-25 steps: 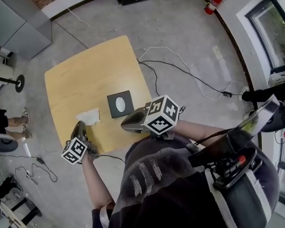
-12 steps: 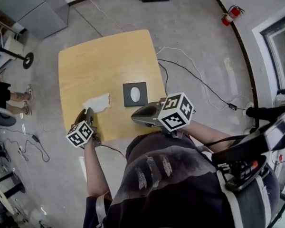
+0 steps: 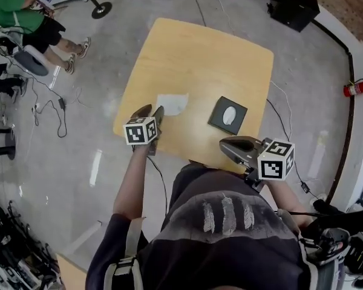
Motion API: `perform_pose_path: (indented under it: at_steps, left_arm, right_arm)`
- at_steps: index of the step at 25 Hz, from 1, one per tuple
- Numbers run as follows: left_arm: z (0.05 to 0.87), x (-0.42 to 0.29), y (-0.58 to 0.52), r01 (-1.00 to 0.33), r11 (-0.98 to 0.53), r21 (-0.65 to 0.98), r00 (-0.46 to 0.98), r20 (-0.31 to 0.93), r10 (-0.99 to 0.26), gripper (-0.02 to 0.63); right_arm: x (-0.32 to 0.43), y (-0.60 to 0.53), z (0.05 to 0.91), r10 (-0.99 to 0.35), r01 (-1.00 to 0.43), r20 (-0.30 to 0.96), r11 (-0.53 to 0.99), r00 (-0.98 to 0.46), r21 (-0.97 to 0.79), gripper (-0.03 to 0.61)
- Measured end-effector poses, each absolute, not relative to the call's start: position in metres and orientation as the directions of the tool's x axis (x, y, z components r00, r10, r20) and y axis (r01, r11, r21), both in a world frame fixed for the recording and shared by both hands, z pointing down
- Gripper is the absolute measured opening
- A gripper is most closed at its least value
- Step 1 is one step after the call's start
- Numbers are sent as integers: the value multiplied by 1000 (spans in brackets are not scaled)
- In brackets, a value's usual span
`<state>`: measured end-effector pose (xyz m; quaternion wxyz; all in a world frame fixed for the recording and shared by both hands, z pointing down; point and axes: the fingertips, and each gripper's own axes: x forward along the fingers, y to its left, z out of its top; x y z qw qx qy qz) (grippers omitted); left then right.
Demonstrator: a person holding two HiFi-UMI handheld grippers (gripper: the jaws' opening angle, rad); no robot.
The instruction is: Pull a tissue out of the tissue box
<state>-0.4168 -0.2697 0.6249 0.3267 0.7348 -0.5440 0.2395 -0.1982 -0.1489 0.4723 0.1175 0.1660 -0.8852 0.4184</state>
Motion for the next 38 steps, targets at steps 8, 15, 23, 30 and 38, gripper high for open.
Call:
perform_pose_path:
  at_steps: [8, 15, 23, 30, 38]
  left_arm:
    - [625, -386, -281, -941, -317, 118, 299, 728, -617, 168]
    - [650, -349, -297, -887, -459, -55, 238, 798, -554, 135]
    - [656, -323, -279, -786, -598, -155, 237, 819, -523, 140]
    - [664, -308, -271, -759, -617, -206, 202, 827, -525, 141]
    - [675, -306, -270, -741, -647, -180, 210, 852, -479, 141]
  right_arm:
    - [-202, -146, 472, -182, -387, 351, 598, -918, -702, -3]
    - [-192, -153, 476, -205, -407, 357, 579, -911, -706, -3]
    - [-185, -151, 479, -237, -422, 350, 555, -906, -717, -3]
    - [-187, -148, 481, -209, -395, 338, 571, -918, -720, -3]
    - [-193, -146, 480, -203, -385, 330, 577, -922, -720, -3]
